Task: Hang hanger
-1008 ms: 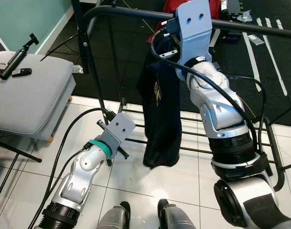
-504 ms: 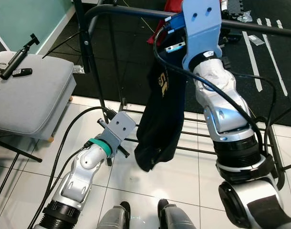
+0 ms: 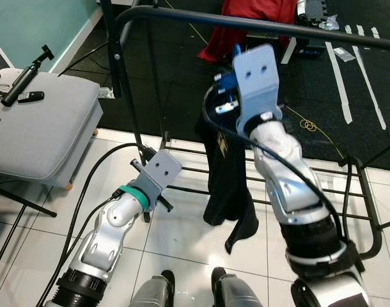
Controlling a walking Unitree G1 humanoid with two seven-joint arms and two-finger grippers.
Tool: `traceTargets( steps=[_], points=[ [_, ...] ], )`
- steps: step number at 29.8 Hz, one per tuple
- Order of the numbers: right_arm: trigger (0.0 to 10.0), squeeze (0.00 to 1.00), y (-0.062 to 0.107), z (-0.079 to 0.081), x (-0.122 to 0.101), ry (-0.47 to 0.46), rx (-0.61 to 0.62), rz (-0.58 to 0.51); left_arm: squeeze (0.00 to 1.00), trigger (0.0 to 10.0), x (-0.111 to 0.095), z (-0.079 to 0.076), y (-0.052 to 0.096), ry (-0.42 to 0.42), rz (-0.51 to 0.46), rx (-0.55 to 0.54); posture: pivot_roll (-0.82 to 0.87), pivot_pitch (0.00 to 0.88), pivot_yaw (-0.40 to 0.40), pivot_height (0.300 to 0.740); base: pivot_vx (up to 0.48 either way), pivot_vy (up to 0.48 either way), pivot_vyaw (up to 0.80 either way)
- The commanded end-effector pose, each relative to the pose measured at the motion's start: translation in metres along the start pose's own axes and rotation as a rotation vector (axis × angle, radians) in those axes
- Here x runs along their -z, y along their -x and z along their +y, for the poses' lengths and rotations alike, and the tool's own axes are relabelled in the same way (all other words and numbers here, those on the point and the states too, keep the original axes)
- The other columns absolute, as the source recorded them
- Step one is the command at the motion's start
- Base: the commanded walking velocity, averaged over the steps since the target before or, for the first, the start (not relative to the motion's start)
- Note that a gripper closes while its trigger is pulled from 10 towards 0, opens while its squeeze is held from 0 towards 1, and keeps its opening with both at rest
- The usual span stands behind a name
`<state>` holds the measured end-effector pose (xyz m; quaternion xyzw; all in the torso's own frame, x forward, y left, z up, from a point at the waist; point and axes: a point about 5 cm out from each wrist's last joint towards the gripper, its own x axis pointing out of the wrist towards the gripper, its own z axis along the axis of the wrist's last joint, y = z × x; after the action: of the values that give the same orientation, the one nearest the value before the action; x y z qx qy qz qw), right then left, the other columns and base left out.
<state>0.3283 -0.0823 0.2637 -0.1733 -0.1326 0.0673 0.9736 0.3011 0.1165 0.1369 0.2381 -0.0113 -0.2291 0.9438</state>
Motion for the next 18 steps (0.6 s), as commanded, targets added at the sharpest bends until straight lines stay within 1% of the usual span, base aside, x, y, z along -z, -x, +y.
traceTargets(
  steps=[1,4,5,6,7,8,9,10,11,12,13,14,15,16,18],
  points=[
    [0.0,0.0,0.006,0.001,-0.015,0.023,0.011,-0.091,0.0,10.0,0.004,-0.004,0.002,-0.004,0.007,0.015,0.0,0.154,0.048,0.74,0.0,0.0,0.0],
    [0.0,0.0,0.008,0.003,-0.015,0.029,-0.001,-0.106,0.0,10.0,0.003,-0.004,0.002,-0.007,0.004,0.018,0.0,0.152,0.049,0.74,0.0,0.0,0.0],
    [0.0,0.0,0.011,0.005,-0.008,-0.003,-0.025,-0.08,0.0,10.0,0.003,-0.004,0.001,-0.008,0.004,0.019,0.0,0.141,0.046,0.74,0.0,0.0,0.0],
    [0.0,0.0,0.014,0.008,0.005,-0.047,-0.073,-0.033,0.0,10.0,0.004,-0.004,0.001,-0.005,0.006,0.016,0.0,0.137,0.045,0.74,0.0,0.0,0.0],
    [0.0,0.0,0.014,0.008,0.005,-0.047,-0.073,-0.033,0.0,10.0,0.004,-0.004,0.001,-0.005,0.006,0.016,0.0,0.137,0.045,0.74,0.0,0.0,0.0],
    [0.0,0.0,0.016,0.01,0.015,-0.093,-0.111,0.004,0.0,10.0,0.004,-0.004,0.001,-0.002,0.008,0.011,0.0,0.135,0.044,0.74,0.0,0.0,0.0],
    [0.0,0.0,0.016,0.01,0.015,-0.093,-0.111,0.004,0.0,10.0,0.004,-0.004,0.001,-0.002,0.008,0.011,0.0,0.135,0.044,0.74,0.0,0.0,0.0],
    [0.0,0.0,0.02,0.013,0.026,-0.095,-0.171,0.044,0.0,10.0,0.006,-0.003,0.001,0.009,0.011,-0.003,0.0,0.133,0.045,0.74,0.0,0.0,0.0],
    [0.0,0.0,0.026,0.011,0.039,-0.087,-0.243,0.078,0.0,10.0,0.009,0.001,0.003,0.039,0.018,-0.038,-0.01,0.126,0.05,0.74,0.0,0.0,0.0],
    [0.0,0.0,0.026,0.011,0.039,-0.087,-0.243,0.078,0.0,10.0,0.009,0.001,0.003,0.039,0.018,-0.038,-0.01,0.126,0.05,0.74,0.0,0.0,0.0],
    [0.0,0.0,0.033,0.005,0.048,-0.097,-0.301,0.097,0.0,10.0,0.012,0.004,0.006,0.058,0.027,-0.064,-0.01,0.124,0.051,0.74,0.0,0.0,0.0],
    [0.0,0.0,0.033,0.005,0.048,-0.097,-0.301,0.097,0.0,10.0,0.012,0.004,0.006,0.058,0.027,-0.064,-0.01,0.124,0.051,0.74,0.0,0.0,0.0],
    [0.0,0.0,0.039,-0.002,0.055,-0.106,-0.361,0.11,0.0,10.0,0.016,0.008,0.009,0.071,0.038,-0.086,-0.02,0.12,0.051,0.74,0.0,0.0,0.0],
    [0.0,0.0,0.039,-0.002,0.055,-0.106,-0.361,0.11,0.0,10.0,0.016,0.008,0.009,0.071,0.038,-0.086,-0.02,0.12,0.051,0.74,0.0,0.0,0.0],
    [0.0,0.0,0.049,-0.023,0.059,-0.126,-0.435,0.085,0.0,10.0,0.024,0.02,0.016,0.074,0.058,-0.123,-0.02,0.119,0.053,0.74,0.0,0.0,0.0]
  ],
)
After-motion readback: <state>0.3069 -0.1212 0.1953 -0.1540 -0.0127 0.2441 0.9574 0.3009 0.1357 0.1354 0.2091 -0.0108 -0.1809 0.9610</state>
